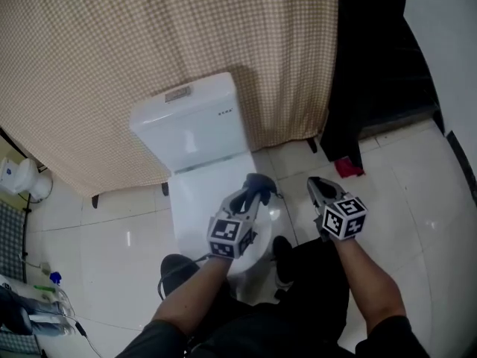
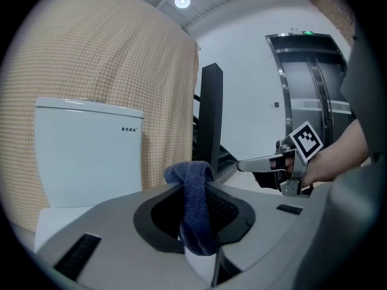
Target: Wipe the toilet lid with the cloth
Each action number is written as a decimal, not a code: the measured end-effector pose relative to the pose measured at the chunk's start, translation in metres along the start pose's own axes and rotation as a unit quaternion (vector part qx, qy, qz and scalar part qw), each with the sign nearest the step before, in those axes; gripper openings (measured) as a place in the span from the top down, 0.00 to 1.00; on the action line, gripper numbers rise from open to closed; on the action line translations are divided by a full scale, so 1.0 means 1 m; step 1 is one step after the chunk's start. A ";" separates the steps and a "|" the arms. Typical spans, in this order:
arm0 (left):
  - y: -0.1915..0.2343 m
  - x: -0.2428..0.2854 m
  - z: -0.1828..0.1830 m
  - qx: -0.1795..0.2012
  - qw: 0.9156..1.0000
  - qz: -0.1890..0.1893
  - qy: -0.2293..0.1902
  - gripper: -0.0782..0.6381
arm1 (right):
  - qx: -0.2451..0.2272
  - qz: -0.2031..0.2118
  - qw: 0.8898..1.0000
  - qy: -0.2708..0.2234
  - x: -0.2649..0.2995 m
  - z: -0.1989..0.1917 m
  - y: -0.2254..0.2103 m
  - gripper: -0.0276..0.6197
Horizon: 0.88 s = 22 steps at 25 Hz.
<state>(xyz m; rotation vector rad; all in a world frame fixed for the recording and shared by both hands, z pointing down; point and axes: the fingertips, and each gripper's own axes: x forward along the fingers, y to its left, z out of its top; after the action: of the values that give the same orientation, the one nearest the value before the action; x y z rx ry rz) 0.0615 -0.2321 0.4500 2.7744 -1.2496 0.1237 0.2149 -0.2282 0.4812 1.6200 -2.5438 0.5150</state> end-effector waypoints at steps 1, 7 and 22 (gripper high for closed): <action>0.001 -0.005 0.003 -0.001 1.000 0.002 -0.004 0.80 | 0.000 0.004 1.000 -0.002 -0.002 0.002 0.005 0.95; 0.010 -0.034 0.014 -0.011 0.999 0.027 -0.014 0.80 | -0.001 0.019 1.000 -0.005 -0.011 0.009 0.031 0.95; 0.015 -0.119 0.047 -0.017 0.996 0.066 -0.056 0.80 | -0.030 0.083 0.996 0.011 -0.038 0.017 0.103 0.95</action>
<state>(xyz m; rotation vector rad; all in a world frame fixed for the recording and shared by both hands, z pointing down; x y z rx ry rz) -0.0267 -0.1597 0.3912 2.7022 -1.4476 -0.0450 0.1414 -0.1614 0.4318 1.3832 -2.6651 0.4622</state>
